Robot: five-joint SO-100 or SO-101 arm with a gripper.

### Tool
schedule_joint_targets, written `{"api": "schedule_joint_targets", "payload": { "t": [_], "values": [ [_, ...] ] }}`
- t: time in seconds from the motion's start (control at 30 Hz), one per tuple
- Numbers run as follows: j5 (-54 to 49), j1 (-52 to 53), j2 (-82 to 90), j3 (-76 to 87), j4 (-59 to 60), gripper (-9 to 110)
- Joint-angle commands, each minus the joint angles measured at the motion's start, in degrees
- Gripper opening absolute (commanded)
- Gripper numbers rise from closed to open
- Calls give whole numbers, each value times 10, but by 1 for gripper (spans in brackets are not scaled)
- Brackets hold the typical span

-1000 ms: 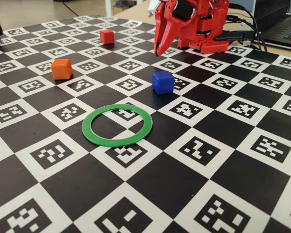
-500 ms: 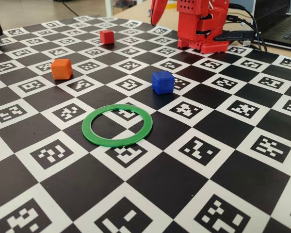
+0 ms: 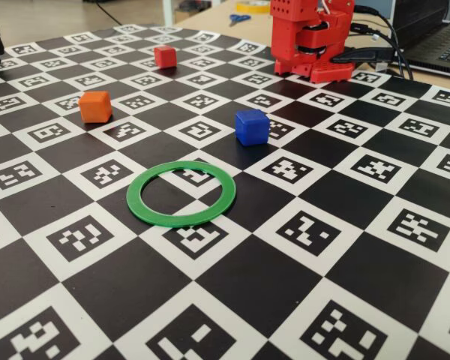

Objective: Grab the red cube then put it in the green circle then put the blue cube on top and finally the orange cube on top

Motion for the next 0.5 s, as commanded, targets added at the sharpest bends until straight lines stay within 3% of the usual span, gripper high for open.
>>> {"api": "schedule_joint_targets", "payload": {
  "t": [0.0,0.47],
  "values": [
    [18,76,-29,-63,5,10],
    [27,272,-130,-67,-54,34]
  ]
}}
